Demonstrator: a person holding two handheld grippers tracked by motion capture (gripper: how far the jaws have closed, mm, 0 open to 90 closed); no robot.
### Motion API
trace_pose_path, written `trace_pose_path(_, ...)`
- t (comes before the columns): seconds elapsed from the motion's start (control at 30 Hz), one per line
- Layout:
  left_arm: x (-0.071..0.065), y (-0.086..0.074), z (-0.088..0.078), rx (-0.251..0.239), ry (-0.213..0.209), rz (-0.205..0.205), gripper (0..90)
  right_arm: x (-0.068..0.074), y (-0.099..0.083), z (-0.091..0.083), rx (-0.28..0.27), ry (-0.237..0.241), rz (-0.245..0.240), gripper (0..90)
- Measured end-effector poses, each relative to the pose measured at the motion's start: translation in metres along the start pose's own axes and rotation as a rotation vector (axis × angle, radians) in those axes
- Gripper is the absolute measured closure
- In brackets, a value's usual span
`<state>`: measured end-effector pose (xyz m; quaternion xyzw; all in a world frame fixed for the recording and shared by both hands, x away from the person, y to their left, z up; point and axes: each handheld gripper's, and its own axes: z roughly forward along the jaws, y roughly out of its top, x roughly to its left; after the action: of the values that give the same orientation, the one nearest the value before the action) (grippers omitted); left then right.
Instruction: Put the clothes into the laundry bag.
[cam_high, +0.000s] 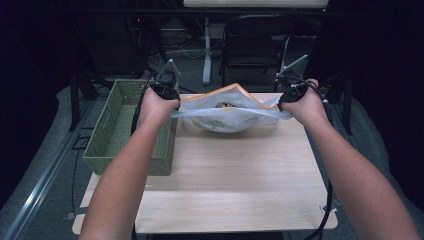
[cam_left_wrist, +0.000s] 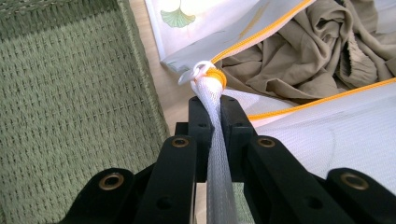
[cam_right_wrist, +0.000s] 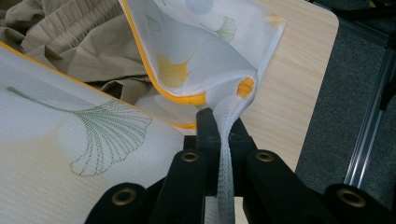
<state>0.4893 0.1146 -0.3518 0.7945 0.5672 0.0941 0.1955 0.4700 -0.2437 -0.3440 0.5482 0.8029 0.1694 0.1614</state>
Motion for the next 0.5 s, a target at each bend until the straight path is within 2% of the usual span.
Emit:
trace_pose_path(0.1, 0.002, 0.002, -0.004, -0.008, -0.007, -0.006, 85.1, -0.002, 0.002, -0.002, 0.011, 0.000, 0.008, 88.3)
trace_pose_path(0.33, 0.007, 0.011, -0.016, -0.031, -0.008, -0.016, 85.3, -0.004, 0.008, -0.011, -0.013, 0.007, 0.019, 88.3)
trace_pose_path(0.5, 0.011, 0.020, -0.024, -0.050, -0.026, -0.026, 85.6, -0.012, 0.013, -0.015, -0.036, 0.010, 0.040, 88.3)
